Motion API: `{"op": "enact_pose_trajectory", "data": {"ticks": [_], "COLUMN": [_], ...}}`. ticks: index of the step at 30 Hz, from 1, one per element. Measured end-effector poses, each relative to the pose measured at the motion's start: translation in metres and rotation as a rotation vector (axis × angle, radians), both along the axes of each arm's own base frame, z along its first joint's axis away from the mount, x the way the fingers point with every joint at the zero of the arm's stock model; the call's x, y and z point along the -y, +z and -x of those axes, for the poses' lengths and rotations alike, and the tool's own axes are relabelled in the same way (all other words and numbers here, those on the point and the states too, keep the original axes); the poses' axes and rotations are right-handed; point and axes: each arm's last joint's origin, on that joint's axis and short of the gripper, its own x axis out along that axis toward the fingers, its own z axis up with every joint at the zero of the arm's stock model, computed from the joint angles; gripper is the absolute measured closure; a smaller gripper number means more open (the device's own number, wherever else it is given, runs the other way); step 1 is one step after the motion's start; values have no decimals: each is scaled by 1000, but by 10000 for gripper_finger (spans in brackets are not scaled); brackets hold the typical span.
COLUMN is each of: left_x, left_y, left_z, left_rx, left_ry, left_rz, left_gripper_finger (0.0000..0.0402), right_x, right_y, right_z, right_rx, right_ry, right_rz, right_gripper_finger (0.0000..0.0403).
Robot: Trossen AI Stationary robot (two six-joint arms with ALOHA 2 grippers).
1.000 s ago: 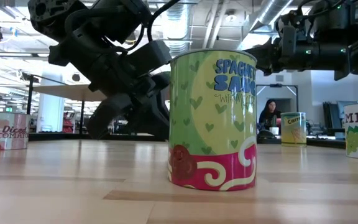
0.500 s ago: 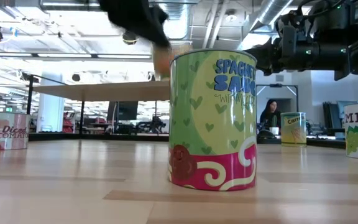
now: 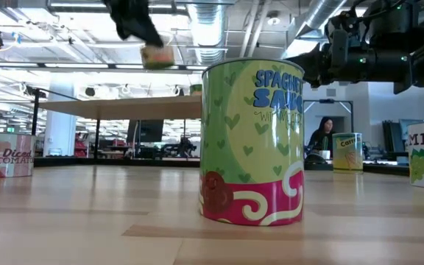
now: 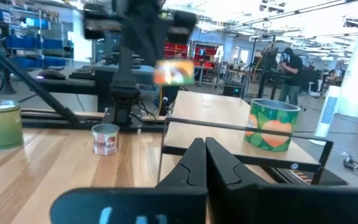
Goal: Pick and place cans onto a shelf
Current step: Put the canned mushrooms on the shelf
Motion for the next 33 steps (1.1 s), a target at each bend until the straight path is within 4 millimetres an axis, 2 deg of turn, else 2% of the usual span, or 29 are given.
{"op": "enact_pose_trajectory", "data": {"ticks": [7, 13, 22, 33], "left_x": [-72, -108, -130, -143], "left_y": [-16, -29, -34, -35], "left_z": [2, -4, -28, -21], "left_rx": [-70, -84, -131, -142], "left_ry": [77, 74, 38, 87], "left_rz": [25, 82, 62, 56], "left_gripper_finger": [401, 401, 401, 401], "right_x": [0, 0, 0, 0], "right_y": [3, 2, 2, 2], "right_z": [-2, -2, -2, -2], "right_rx": [7, 4, 2, 2], "right_ry": [5, 5, 4, 3], "right_rz": [18, 17, 22, 25], "right_gripper_finger": [397, 397, 397, 397]}}
